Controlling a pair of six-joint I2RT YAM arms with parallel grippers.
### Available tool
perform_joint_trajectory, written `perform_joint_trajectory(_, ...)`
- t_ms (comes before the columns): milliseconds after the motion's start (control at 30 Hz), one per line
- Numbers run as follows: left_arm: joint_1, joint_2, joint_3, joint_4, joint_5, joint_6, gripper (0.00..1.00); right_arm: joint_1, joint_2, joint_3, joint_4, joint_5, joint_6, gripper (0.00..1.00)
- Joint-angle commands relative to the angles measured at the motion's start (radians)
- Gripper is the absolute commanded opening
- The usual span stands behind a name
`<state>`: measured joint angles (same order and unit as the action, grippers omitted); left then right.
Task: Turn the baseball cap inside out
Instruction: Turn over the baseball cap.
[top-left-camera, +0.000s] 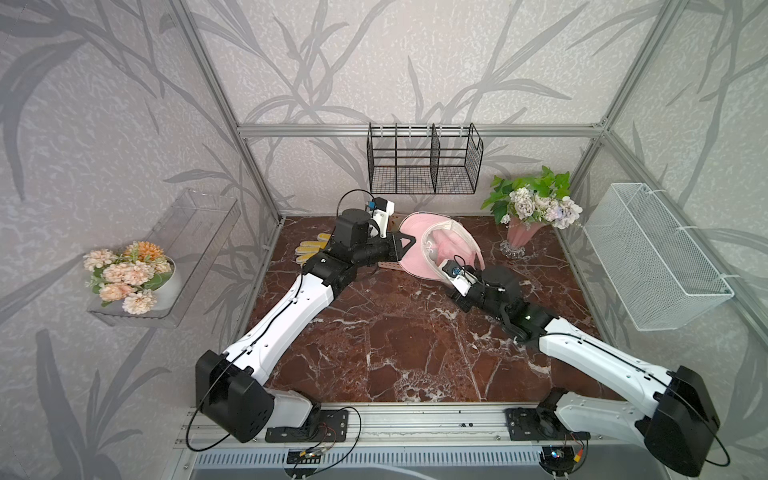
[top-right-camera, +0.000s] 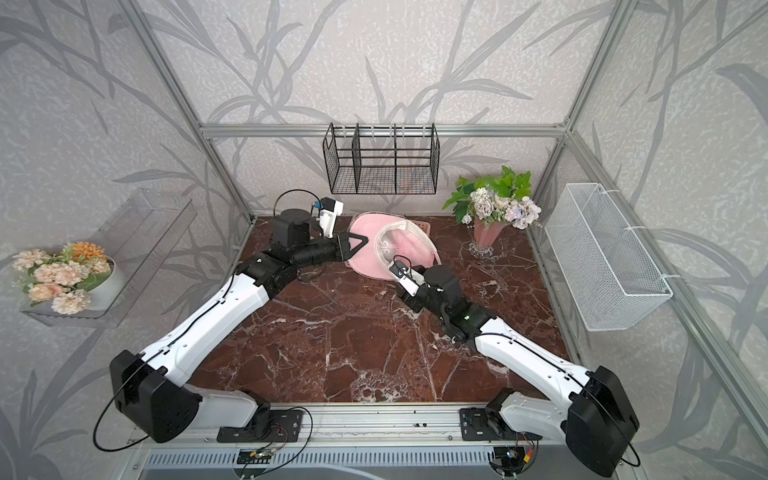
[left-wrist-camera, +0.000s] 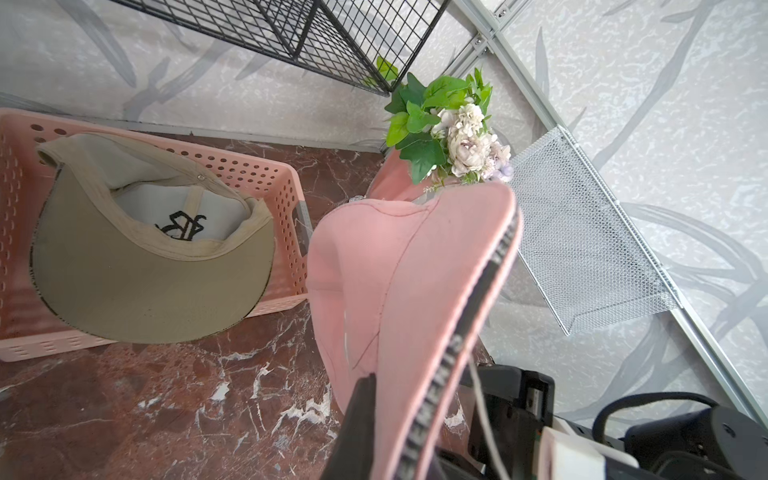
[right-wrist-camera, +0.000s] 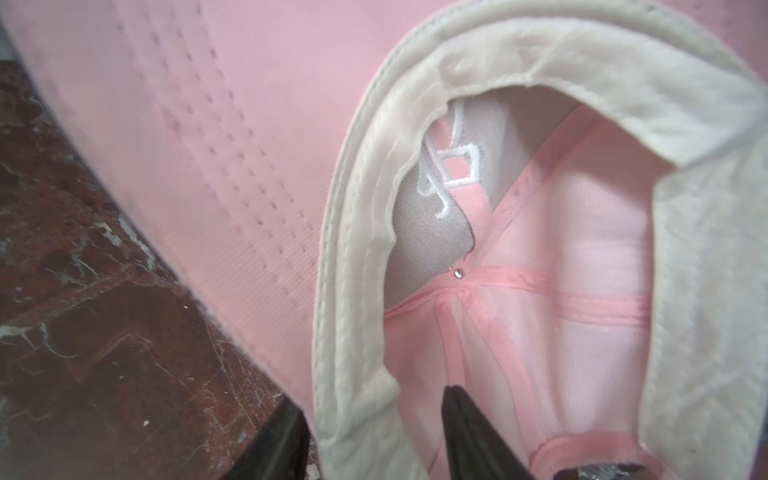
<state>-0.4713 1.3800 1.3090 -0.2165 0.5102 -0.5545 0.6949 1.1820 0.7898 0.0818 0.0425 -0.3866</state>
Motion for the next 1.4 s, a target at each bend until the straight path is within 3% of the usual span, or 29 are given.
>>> perform_joint_trajectory(0, -0.003, 0.014, 0.069, 0.016, 0.062, 0.007, 0.00, 0.006, 0.025, 0.011, 0.003, -0.018, -0.031, 0.39)
perform_joint_trajectory(100, 0.000, 0.048, 0.138, -0.041, 0.073, 0.064, 0.00, 0.006, 0.045, 0.027, -0.065, -0.111, 0.001, 0.26)
perform_joint_trajectory(300, -0.002, 0.126, 0.297, -0.191, 0.092, 0.299, 0.00, 0.005, 0.088, 0.063, -0.215, -0.313, 0.067, 0.18)
perform_joint_trajectory(500, -0.002, 0.161, 0.366, -0.280, 0.069, 0.440, 0.00, -0.010, 0.084, 0.049, -0.256, -0.360, 0.126, 0.14)
perform_joint_trajectory(567, -0.004, 0.164, 0.362, -0.279, 0.080, 0.447, 0.00, -0.014, 0.060, 0.040, -0.241, -0.330, 0.144, 0.22)
perform_joint_trajectory(633, -0.005, 0.166, 0.353, -0.282, 0.089, 0.446, 0.00, -0.015, 0.009, 0.020, -0.193, -0.275, 0.178, 0.46)
perform_joint_trajectory(700, -0.007, 0.160, 0.338, -0.283, 0.088, 0.447, 0.00, -0.015, -0.048, -0.009, -0.118, -0.222, 0.202, 0.57)
perform_joint_trajectory(833, -0.010, 0.153, 0.319, -0.298, 0.070, 0.460, 0.00, -0.015, -0.141, -0.021, -0.061, -0.190, 0.242, 0.66)
perform_joint_trajectory(967, -0.019, 0.151, 0.316, -0.303, 0.122, 0.462, 0.00, -0.015, -0.160, -0.021, 0.020, -0.119, 0.302, 0.66)
perform_joint_trajectory(1033, -0.030, 0.152, 0.311, -0.301, 0.135, 0.456, 0.00, -0.015, -0.141, -0.018, 0.072, -0.059, 0.336, 0.61)
perform_joint_trajectory(1200, -0.048, 0.162, 0.296, -0.288, 0.199, 0.424, 0.00, -0.012, -0.059, 0.008, 0.194, 0.022, 0.363, 0.25)
perform_joint_trajectory(1367, -0.069, 0.153, 0.268, -0.235, 0.264, 0.367, 0.00, 0.010, 0.044, 0.070, 0.224, 0.133, 0.353, 0.11)
